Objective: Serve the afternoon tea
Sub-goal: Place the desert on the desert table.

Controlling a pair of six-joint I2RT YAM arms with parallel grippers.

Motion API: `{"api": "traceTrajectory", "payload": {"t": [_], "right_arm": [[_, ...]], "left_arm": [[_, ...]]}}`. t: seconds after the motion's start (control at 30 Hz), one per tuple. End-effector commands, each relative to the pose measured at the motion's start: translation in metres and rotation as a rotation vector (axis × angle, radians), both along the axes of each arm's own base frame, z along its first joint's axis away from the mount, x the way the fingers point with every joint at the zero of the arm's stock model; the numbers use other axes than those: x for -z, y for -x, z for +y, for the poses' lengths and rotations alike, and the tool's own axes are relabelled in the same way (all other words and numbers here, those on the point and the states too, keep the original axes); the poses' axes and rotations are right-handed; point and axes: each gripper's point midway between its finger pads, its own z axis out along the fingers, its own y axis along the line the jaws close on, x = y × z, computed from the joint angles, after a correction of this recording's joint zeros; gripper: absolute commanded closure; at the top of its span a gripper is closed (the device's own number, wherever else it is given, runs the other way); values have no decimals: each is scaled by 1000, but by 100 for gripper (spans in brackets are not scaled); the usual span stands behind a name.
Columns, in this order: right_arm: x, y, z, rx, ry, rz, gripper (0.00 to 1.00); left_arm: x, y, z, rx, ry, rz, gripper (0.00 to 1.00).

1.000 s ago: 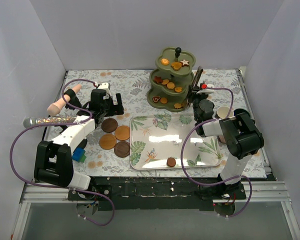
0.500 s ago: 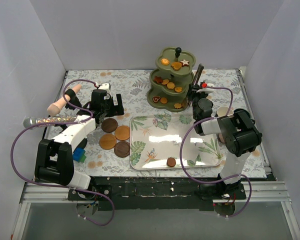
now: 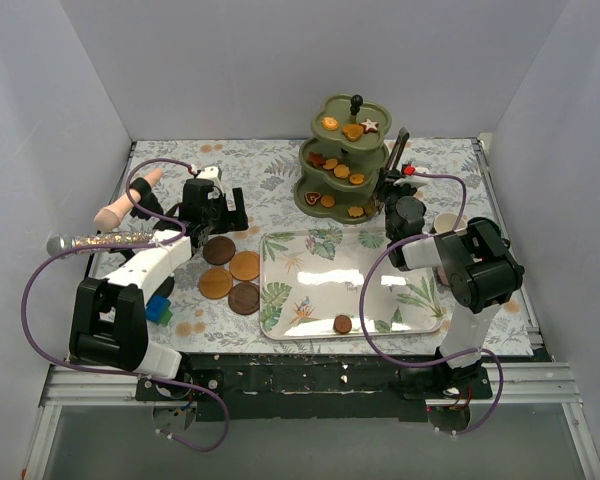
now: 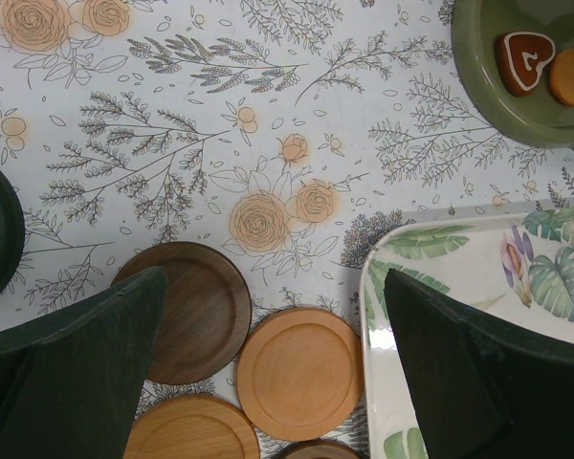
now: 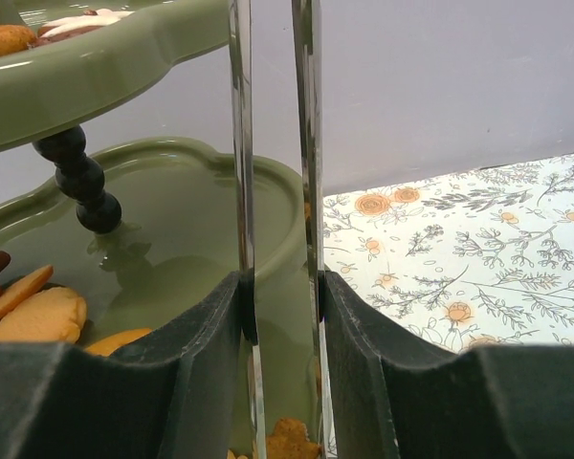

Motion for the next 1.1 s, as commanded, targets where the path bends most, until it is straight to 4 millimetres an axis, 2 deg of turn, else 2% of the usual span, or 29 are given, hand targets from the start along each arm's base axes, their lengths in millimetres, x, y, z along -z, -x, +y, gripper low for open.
{"api": "traceTrajectory", "payload": {"t": [0.0, 0.57, 0.93, 1.07], "right_arm": [[-117, 32, -17, 32, -186, -446, 63], [-149, 55, -28, 65, -214, -537, 63], [-160, 55, -24, 52, -243, -573, 63], [-167, 49, -21, 48, -254, -598, 63]], "left_arm": [[-13, -7, 2, -4, -9, -32, 2], [-14, -7, 0, 2, 0, -33, 2], [-15, -6, 0, -1, -1, -37, 2], [-13, -6, 0, 0, -1, -32, 2]]}}
